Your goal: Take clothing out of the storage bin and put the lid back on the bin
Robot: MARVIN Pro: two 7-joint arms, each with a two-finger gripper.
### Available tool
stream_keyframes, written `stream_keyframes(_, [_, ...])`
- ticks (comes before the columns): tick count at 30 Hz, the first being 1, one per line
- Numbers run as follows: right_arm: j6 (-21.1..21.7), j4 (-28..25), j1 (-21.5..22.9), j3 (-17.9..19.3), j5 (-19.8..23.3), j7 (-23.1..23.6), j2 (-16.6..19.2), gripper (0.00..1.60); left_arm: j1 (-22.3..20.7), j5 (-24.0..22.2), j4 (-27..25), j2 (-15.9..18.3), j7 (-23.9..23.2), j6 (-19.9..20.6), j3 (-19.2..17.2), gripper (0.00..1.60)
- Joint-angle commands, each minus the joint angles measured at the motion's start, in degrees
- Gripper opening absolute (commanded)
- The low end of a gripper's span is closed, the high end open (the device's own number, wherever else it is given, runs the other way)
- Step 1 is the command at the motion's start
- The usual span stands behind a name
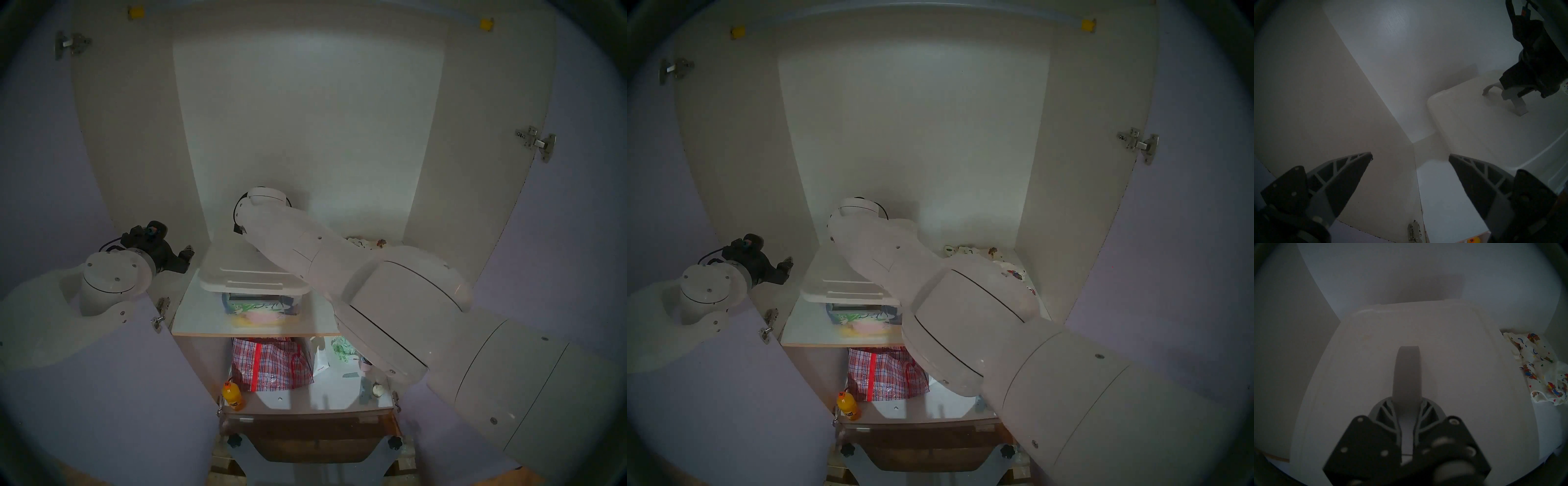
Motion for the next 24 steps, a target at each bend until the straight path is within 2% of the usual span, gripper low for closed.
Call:
stream_keyframes(1, [-0.4, -2.0, 1.7, -0.8, -0.2, 0.3, -0.6, 0.0, -1.0, 0.2, -0.3, 0.2, 0.1, -0.3, -0.9, 1.6])
stream_keyframes(17, [-0.2, -2.1, 0.9, -3.8, -0.2, 0.6, -0.6, 0.0, -1.0, 0.2, 0.0, 0.3, 0.1, -0.3, 0.2, 1.6])
stream_keyframes(21, [-0.2, -1.9, 0.5, -4.5, -0.3, 0.5, -0.6, 0.08, -1.0, 0.2, 0.1, 0.3, 0.1, -0.3, 0.5, 1.6])
stream_keyframes(22, [-0.2, -1.9, 0.4, -4.7, -0.3, 0.5, -0.6, 0.17, -1.0, 0.2, 0.1, 0.3, 0.1, -0.3, 0.5, 1.6])
stream_keyframes(23, [-0.2, -1.9, 0.3, -4.8, -0.3, 0.5, -0.6, 0.56, -1.0, 0.2, 0.1, 0.3, 0.1, -0.3, 0.6, 1.6])
stream_keyframes(24, [-0.3, -1.9, 0.3, -5.0, -0.3, 0.5, -0.6, 1.58, -1.0, 0.2, 0.1, 0.3, 0.1, -0.3, 0.6, 1.6])
